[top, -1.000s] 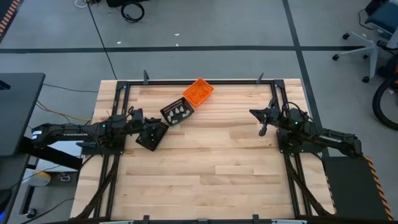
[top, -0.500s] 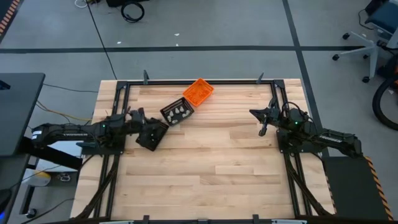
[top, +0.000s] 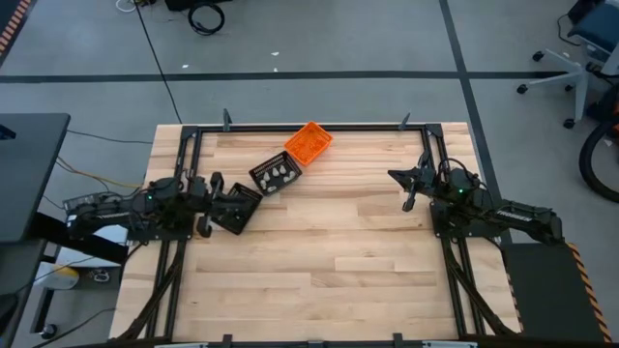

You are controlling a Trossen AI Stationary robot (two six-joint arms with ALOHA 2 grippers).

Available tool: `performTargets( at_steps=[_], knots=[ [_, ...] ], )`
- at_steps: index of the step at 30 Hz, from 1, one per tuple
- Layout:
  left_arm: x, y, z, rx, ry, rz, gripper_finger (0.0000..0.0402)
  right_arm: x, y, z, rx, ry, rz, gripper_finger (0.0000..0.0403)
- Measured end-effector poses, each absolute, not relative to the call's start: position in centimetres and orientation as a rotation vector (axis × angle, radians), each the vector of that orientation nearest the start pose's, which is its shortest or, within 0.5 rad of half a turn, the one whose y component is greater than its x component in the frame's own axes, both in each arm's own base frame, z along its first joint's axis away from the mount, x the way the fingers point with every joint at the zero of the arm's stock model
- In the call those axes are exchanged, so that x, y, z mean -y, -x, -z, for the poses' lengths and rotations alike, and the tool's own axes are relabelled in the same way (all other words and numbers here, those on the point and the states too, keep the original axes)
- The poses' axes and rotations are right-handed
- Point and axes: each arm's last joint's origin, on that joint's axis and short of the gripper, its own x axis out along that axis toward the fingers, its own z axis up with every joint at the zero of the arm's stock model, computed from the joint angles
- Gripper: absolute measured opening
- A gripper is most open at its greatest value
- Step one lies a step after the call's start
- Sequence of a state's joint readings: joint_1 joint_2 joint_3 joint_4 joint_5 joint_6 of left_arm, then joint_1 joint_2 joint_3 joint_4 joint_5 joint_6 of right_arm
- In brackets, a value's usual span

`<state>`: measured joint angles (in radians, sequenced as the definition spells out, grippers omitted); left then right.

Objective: Sort Halloween decoration
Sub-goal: Return to Home Position

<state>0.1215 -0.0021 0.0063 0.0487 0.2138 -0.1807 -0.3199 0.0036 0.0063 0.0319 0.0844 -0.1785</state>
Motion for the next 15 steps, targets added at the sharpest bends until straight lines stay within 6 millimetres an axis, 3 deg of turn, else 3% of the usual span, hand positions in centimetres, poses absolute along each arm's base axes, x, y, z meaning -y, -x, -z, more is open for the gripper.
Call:
performTargets(
  at_steps=[15],
  knots=[
    [-0.67, -9.79, -16.82, 0.021, 0.132, 0.062, 0.0, 3.3, -9.18, -17.01, 0.015, 0.182, 0.407, 0.0012]
  ],
)
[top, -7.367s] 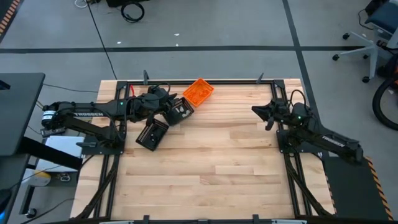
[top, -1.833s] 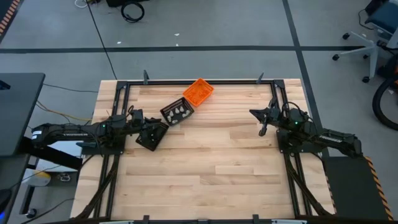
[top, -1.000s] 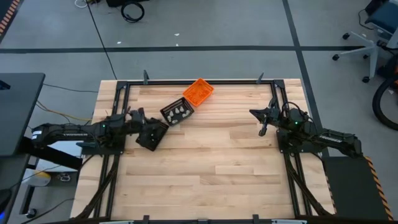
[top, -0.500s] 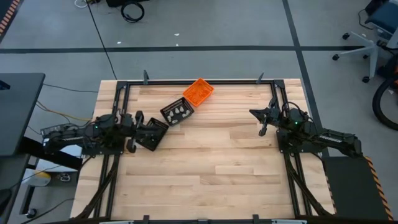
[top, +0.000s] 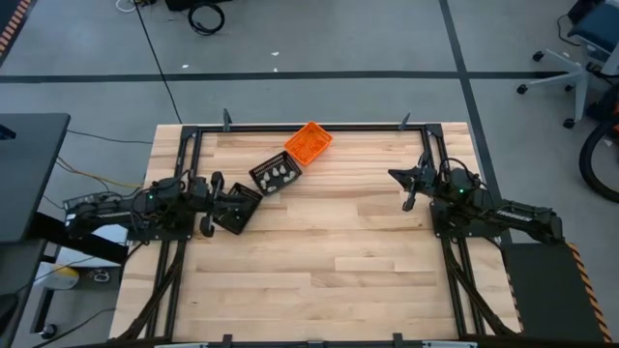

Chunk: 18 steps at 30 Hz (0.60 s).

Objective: Sort Halloween decoration
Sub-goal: Return to Home Position

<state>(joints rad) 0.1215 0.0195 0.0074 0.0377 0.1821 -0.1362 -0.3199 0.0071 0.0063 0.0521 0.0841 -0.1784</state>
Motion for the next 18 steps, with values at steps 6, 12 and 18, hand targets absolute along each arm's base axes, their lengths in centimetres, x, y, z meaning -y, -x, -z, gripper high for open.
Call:
performTargets(
  at_steps=[6, 12, 18],
  knots=[
    [-0.75, -10.28, -16.13, -0.061, 0.144, 0.049, 0.0, 3.3, -9.18, -17.01, 0.015, 0.182, 0.408, 0.0012],
    [-0.77, -10.49, -15.84, -0.098, 0.156, 0.046, 0.0, 3.3, -9.18, -17.01, 0.015, 0.182, 0.407, 0.0012],
    [-0.77, -10.49, -15.87, -0.094, 0.156, 0.047, 0.0, 3.3, -9.18, -17.01, 0.015, 0.182, 0.408, 0.0012]
  ],
)
